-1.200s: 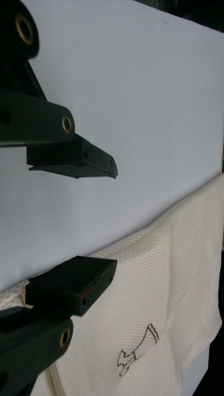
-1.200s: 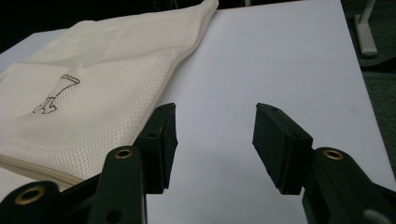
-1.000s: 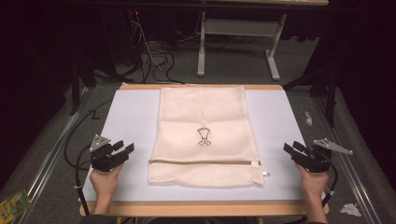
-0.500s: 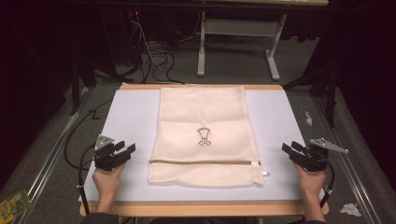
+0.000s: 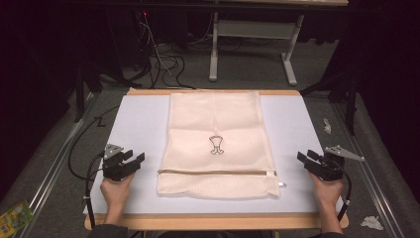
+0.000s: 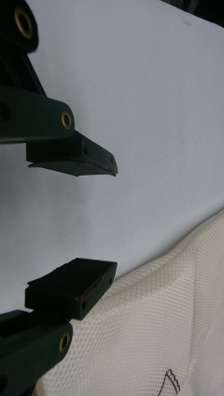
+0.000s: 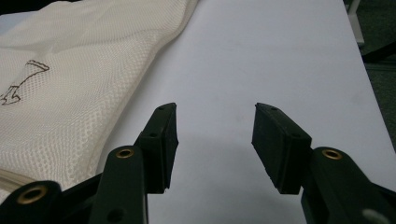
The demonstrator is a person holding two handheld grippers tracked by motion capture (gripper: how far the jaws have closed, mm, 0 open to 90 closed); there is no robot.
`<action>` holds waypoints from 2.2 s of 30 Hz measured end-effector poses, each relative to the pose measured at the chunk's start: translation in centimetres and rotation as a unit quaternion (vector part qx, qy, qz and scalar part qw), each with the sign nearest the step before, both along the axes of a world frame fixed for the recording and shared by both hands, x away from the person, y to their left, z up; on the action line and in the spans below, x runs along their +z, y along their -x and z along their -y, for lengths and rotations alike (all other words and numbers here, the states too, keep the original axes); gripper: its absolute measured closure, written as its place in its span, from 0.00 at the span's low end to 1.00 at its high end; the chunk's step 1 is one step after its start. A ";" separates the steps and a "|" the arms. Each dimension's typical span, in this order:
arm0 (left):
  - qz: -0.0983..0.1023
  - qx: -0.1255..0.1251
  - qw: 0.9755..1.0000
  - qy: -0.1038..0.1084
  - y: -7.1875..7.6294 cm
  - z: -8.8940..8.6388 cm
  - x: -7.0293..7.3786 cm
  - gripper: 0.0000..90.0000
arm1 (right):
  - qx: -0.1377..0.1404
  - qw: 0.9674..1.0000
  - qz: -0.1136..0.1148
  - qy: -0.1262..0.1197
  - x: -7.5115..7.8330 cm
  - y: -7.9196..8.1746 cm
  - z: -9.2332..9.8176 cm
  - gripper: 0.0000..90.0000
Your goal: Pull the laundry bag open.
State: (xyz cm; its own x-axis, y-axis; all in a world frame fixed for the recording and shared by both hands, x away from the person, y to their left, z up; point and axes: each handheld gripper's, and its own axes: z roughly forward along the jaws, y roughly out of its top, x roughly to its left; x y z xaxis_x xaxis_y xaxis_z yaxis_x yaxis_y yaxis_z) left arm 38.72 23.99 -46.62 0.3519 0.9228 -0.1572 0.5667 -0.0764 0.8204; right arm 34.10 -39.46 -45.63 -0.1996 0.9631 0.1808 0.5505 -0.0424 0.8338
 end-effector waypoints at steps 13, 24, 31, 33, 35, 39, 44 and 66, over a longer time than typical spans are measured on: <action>-0.006 0.006 1.000 -0.008 -0.5 0.2 -0.8 0.52 | -0.005 1.000 -0.004 0.010 -0.5 -0.5 -0.3 0.56; -0.007 0.009 1.000 -0.016 -0.8 0.5 -1.3 0.51 | -0.009 1.000 -0.004 0.019 -0.8 -0.9 -0.5 0.56; -0.007 0.010 1.000 -0.021 -1.0 0.7 -1.5 0.51 | -0.015 1.000 -0.007 0.023 -1.0 -1.0 -0.6 0.55; -0.006 0.009 1.000 -0.021 -1.1 0.8 -1.6 0.51 | -0.016 1.000 -0.006 0.026 -1.0 -1.1 -0.6 0.55; -0.008 0.007 1.000 -0.024 -1.1 0.9 -1.7 0.51 | -0.017 0.999 -0.006 0.026 -1.1 -1.1 -0.6 0.55; -0.007 0.009 1.000 -0.024 -1.2 0.8 -1.7 0.51 | -0.017 0.999 -0.003 0.031 -1.2 -1.2 -0.7 0.55; -0.006 0.010 1.000 -0.028 -1.2 1.0 -1.7 0.51 | -0.018 0.999 -0.004 0.035 -1.3 -1.4 -0.7 0.55; 0.003 0.001 0.998 -0.064 -0.9 1.7 -1.9 0.44 | -0.022 0.998 0.002 0.059 -1.9 -1.0 -1.4 0.45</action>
State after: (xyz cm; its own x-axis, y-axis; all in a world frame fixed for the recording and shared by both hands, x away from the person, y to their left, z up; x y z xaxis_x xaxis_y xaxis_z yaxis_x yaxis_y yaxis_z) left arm 39.63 22.28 -48.53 0.3512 0.9356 -0.0360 0.5627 -0.1802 0.8067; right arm 35.15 -38.01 -47.51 -0.1573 0.9854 0.0651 0.5463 0.0320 0.8370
